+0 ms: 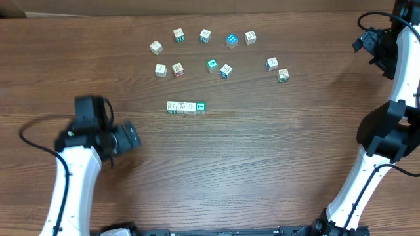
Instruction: Form a horizontal line
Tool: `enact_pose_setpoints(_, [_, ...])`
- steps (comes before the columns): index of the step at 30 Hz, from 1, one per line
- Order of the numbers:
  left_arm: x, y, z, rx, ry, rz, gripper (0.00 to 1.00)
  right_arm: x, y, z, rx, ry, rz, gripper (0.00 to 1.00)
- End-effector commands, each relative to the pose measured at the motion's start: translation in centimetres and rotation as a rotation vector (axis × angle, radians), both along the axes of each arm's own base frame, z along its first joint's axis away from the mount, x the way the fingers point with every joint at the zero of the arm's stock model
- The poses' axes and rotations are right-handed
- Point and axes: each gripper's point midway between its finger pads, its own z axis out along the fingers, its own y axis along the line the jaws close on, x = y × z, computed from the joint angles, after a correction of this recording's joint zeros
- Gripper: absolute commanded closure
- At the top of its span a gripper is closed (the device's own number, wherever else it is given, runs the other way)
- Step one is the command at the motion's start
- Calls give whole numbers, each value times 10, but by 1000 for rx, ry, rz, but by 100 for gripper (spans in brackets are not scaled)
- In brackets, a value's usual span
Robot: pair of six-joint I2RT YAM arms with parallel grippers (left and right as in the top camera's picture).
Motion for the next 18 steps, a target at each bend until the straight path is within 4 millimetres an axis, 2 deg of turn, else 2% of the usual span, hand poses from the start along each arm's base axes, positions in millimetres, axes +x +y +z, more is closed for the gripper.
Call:
enact_pose_setpoints(1, [-41,-7,-33,-13,104,-4,1,-1,-2,7,-8,-14,0,0])
enact_pose_setpoints(3, [-64,-11,-52,-26,166,6,1,-1,-2,7,-8,-14,0,0])
enact_pose_setpoints(6, [-74,-18,-69,-52,156,27,0,-1,-2,7,-8,-14,0,0])
enact_pose_setpoints(18, [-72,-30,-95,-37,6,-40,0,-1,-2,7,-8,-14,0,0])
